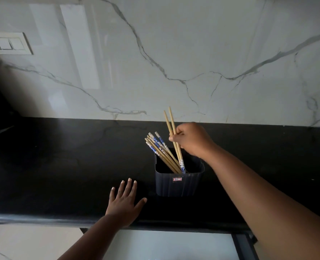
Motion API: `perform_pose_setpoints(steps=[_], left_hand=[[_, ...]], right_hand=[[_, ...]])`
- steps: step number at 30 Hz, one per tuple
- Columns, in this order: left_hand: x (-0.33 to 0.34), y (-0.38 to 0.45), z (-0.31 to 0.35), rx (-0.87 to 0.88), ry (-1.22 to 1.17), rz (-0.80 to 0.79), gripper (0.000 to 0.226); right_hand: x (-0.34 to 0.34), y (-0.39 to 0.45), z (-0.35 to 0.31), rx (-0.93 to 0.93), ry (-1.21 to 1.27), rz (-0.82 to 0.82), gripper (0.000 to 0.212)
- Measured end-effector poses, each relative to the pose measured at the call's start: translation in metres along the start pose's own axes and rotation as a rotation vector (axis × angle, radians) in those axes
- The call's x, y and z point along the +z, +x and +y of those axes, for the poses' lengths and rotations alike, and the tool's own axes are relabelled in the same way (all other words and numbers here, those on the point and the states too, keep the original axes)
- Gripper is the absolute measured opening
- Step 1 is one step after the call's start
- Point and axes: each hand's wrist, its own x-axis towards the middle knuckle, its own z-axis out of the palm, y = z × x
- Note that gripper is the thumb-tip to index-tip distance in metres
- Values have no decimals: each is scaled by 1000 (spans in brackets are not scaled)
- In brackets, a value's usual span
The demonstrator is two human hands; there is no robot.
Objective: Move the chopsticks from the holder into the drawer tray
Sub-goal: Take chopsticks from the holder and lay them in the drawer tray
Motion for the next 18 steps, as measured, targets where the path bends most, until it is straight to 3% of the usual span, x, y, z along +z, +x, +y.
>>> perform_pose_setpoints(steps=[2, 5, 7, 10, 14, 18], left_hand=[[-22, 5, 3, -20, -101, 11, 75], [-76, 5, 17, 57, -389, 362, 51], [-124, -5, 40, 162, -732, 536, 37], [-196, -32, 85, 339, -1183, 401, 29], [-246, -53, 119, 541, -1308, 78, 27], [-247, -61, 127, 372, -1334, 36, 17]], right_hand=[[-26, -5, -12, -32, 183, -3, 6], [-54, -20, -29, -57, 423, 13, 9], [-64, -30, -37, -42, 537, -29, 8], [-61, -46, -43, -15, 576, -171, 9], [-39, -62, -43, 50, 628, -269, 13], [-23, -72, -37, 83, 669, -331, 17]])
